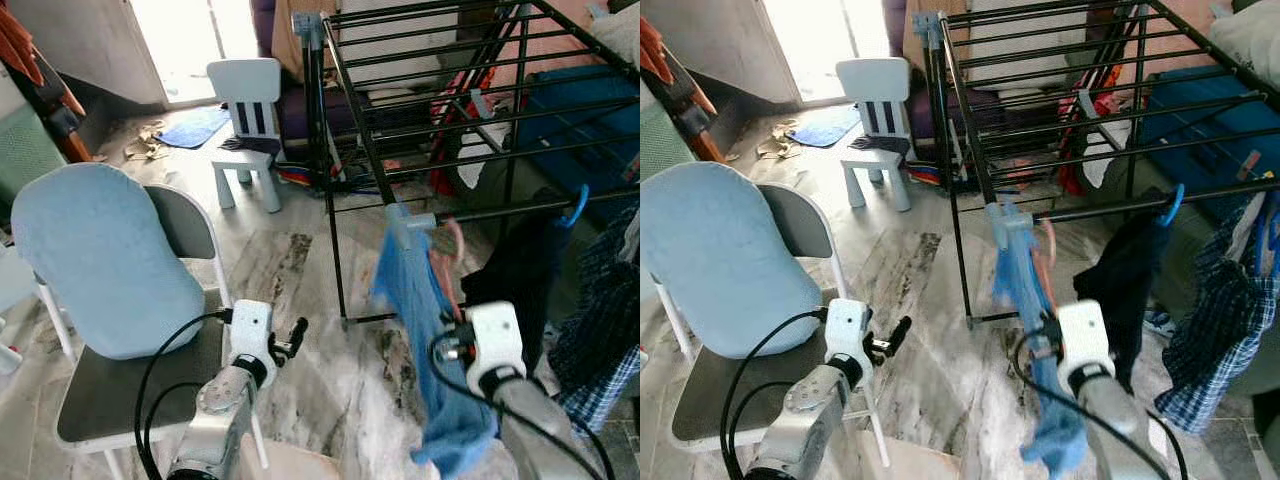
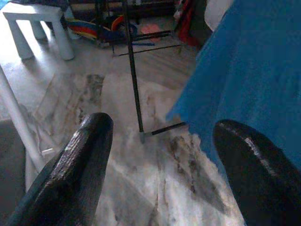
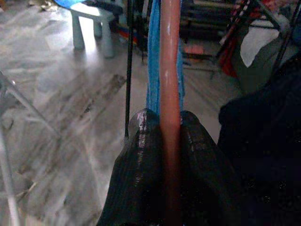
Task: Hang hanger
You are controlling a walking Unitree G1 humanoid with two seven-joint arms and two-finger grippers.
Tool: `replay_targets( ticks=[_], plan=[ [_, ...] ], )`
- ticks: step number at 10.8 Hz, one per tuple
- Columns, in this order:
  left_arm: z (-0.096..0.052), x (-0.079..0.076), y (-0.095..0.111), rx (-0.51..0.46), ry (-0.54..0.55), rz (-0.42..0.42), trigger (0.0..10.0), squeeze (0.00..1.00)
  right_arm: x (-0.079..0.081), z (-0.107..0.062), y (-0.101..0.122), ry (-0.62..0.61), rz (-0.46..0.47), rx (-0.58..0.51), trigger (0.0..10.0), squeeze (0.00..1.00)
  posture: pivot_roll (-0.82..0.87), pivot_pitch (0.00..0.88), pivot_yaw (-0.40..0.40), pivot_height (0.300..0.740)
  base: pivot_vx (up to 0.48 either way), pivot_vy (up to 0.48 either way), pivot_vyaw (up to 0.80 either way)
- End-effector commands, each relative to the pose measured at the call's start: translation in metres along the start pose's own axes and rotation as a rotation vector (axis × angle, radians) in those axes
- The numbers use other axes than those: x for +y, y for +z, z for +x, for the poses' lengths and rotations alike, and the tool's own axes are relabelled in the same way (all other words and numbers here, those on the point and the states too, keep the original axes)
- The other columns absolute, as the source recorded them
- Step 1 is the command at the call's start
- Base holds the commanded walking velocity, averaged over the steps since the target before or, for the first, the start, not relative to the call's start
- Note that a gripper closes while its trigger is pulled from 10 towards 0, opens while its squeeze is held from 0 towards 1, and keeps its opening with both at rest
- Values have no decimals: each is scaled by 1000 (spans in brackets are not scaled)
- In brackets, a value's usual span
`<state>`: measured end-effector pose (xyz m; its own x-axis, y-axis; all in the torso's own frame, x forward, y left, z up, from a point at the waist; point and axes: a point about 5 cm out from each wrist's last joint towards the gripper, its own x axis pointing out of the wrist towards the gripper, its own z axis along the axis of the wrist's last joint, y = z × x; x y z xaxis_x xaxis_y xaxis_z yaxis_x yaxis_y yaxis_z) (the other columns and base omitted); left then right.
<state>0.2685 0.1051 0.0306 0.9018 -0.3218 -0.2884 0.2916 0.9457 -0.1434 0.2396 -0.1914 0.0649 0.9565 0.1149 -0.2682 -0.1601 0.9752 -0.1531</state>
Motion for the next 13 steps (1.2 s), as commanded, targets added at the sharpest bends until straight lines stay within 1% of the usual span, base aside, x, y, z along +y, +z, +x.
replay_targets(
  ticks=[1,2,3,4,13],
  plan=[
    [-1,3,-1,2,9,16,10000,0,5,0,2,13,6,-21,10000,0,-245,0,99,740,0,0,0],
    [-1,3,-1,2,9,19,10000,0,7,0,-5,24,2,18,10000,0,-245,0,101,740,0,0,0],
    [-1,3,-1,2,10,30,10000,0,8,0,-8,31,21,35,10000,0,-243,0,101,740,0,0,0],
    [0,1,0,-1,7,40,10000,0,9,1,-8,34,18,36,10000,0,-243,0,100,740,0,0,0],
    [1,-2,2,-6,6,65,10000,0,14,11,3,42,24,3,10000,0,-245,0,97,740,-279,0,0]
  ],
)
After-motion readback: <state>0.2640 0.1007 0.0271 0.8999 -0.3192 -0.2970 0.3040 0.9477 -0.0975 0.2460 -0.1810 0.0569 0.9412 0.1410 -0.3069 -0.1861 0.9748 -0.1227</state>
